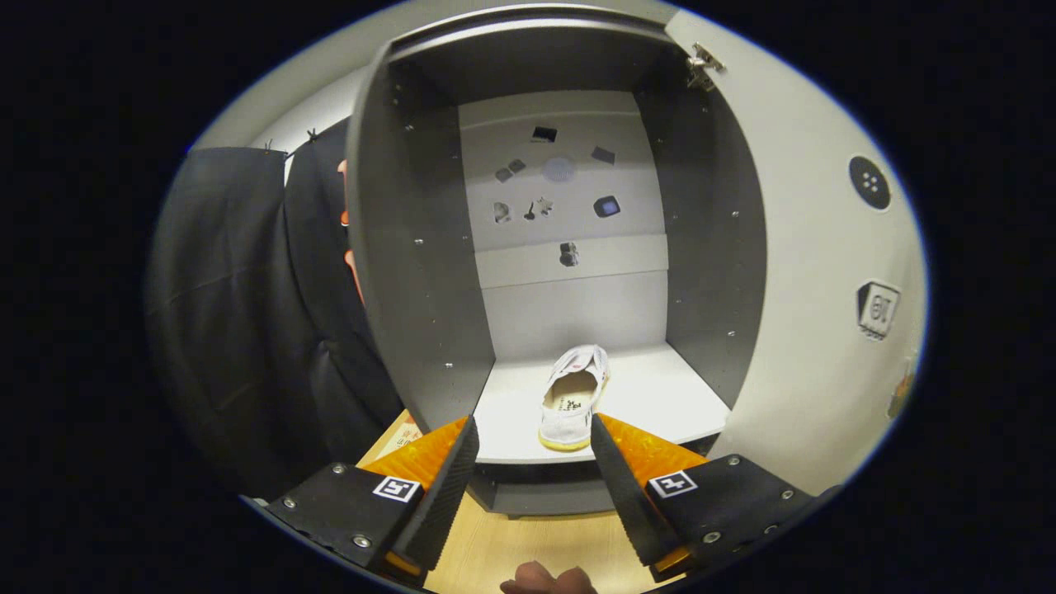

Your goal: Open the shoe cabinet door, grab the shoes and put them into the shoe cabinet, then close the shoe cabinet door.

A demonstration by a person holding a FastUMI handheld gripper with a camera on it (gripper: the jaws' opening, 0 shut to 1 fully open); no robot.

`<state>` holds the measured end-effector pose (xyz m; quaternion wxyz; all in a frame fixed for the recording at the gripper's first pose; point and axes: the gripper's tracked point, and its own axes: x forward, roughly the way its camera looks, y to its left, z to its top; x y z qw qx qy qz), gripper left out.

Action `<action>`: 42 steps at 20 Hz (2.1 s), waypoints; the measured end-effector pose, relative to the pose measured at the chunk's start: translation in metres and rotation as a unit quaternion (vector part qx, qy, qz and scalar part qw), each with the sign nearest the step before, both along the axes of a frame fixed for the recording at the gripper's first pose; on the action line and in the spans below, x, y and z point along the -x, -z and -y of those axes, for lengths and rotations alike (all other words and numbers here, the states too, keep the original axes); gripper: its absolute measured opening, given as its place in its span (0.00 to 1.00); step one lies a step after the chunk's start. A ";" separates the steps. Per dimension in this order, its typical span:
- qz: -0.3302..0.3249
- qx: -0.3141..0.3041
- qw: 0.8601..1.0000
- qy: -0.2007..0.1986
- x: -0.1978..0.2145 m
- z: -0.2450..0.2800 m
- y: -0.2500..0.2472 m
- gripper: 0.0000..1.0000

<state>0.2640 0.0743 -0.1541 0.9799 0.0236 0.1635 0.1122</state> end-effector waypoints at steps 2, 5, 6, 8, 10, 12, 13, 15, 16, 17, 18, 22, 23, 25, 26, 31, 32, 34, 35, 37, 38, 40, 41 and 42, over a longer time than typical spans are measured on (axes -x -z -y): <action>0.003 0.009 1.000 0.006 0.032 0.010 -0.003 0.87; -0.005 0.005 1.000 0.013 0.079 0.024 -0.006 0.88; -0.009 0.003 1.000 0.016 0.092 0.031 -0.007 0.88; -0.002 -0.008 1.000 0.024 0.116 0.046 -0.019 0.88; 0.010 -0.021 0.999 0.029 0.136 0.061 -0.032 0.88; 0.022 -0.028 0.999 0.033 0.155 0.080 -0.046 0.88; 0.029 -0.028 0.999 0.034 0.162 0.091 -0.052 0.88; 0.036 -0.017 0.999 0.032 0.174 0.103 -0.057 0.88; 0.037 -0.010 0.999 0.027 0.181 0.113 -0.058 0.88; 0.041 -0.007 0.999 0.022 0.188 0.123 -0.063 0.88; 0.045 -0.002 0.999 0.017 0.195 0.135 -0.065 0.88; 0.037 0.008 0.999 0.014 0.216 0.196 -0.060 0.88; 0.033 0.002 0.999 0.014 0.219 0.209 -0.058 0.88; 0.032 -0.005 0.999 0.012 0.220 0.240 -0.056 0.88; 0.034 -0.007 0.999 0.011 0.219 0.254 -0.057 0.88; 0.046 -0.021 0.998 0.029 0.195 0.317 -0.060 0.88; 0.040 -0.023 0.999 0.030 0.188 0.322 -0.057 0.88; 0.039 -0.024 0.999 0.023 0.174 0.319 -0.056 0.89; 0.042 -0.023 0.999 0.021 0.167 0.318 -0.056 0.90; 0.041 -0.031 0.999 0.003 0.164 0.305 -0.057 0.91; 0.039 -0.028 0.999 0.002 0.165 0.301 -0.059 0.91; 0.046 -0.010 0.999 0.002 0.165 0.305 -0.062 0.90; 0.045 -0.006 0.999 0.002 0.166 0.303 -0.061 0.90; 0.044 -0.006 0.999 0.004 0.166 0.300 -0.061 0.90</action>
